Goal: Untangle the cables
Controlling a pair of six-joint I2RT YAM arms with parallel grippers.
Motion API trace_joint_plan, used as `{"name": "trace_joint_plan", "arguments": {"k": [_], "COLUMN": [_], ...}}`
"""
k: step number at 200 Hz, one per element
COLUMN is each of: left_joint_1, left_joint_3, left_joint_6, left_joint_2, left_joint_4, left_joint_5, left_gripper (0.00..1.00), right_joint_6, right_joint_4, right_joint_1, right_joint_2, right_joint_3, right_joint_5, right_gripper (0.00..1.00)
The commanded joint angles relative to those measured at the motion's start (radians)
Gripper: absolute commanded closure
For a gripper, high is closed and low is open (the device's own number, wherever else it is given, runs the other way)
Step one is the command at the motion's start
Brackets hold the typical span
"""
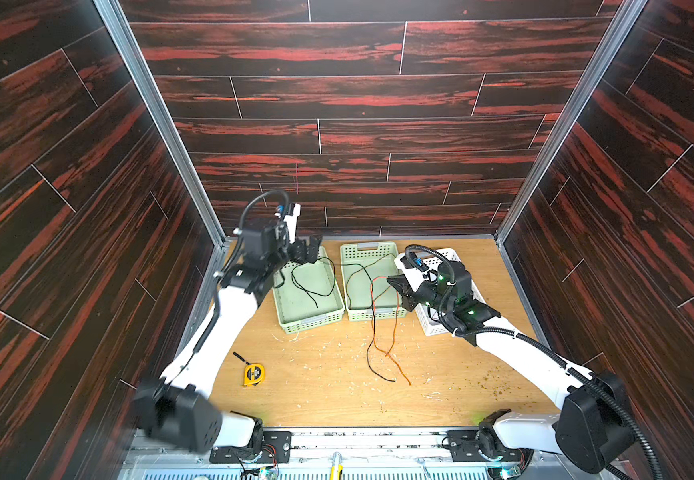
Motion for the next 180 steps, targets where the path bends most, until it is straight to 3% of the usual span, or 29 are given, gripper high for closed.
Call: {"name": "trace_joint_plan", "arguments": {"k": [1, 13, 43, 62, 76, 92, 110, 141, 167, 180], "left_joint_1": [0.0, 0.0, -0.008, -0.013, -0.012, -0.003, 0.001, -0.038, -0.145, -0.18], "left_joint_3": [-0.101, -0.147, -0.178, -0.176, -0.208, -0.18, -0.148, -0.126, -0.073, -0.042], "left_joint_6": [0.112, 0.167, 0.405, 0.38, 0.325, 0.341, 0.403, 0.515, 0.672, 0.74], "left_joint_2": [-0.092, -0.124, -0.14, -0.134, -0.139, -0.119, -0.104, -0.061, -0.008, 0.026], "left_joint_4": [0.143, 0.166, 0.088, 0.08, 0.143, 0.076, -0.001, -0.043, -0.139, -0.179], "left_joint_5": [-0.071, -0.043, 0.235, 0.256, 0.177, 0.11, 0.214, 0.403, 0.413, 0.441], "left_gripper": [0.01, 0.01, 0.04, 0.02, 0.01, 0.01, 0.01, 0.15, 0.22, 0.3], "right_joint_6": [-0.051, -0.061, -0.111, -0.099, -0.059, -0.032, -0.071, -0.13, -0.151, -0.163], "right_joint_4": [-0.033, -0.045, -0.084, -0.097, -0.088, -0.079, -0.092, -0.12, -0.125, -0.131], "right_joint_1": [-0.011, -0.016, -0.021, -0.033, -0.063, -0.098, -0.108, -0.108, -0.108, -0.108], "right_joint_2": [-0.041, -0.046, -0.044, -0.036, -0.044, -0.056, -0.071, -0.072, -0.078, -0.083], "right_joint_3": [0.031, 0.04, 0.066, 0.08, 0.079, 0.069, 0.058, 0.067, 0.076, 0.079], "right_joint_5": [-0.032, -0.038, -0.107, -0.088, -0.084, -0.088, -0.146, -0.232, -0.287, -0.303], "right_gripper": [1.0, 1.0, 1.0, 1.0, 1.0, 1.0, 1.0, 1.0, 1.0, 1.0]}}
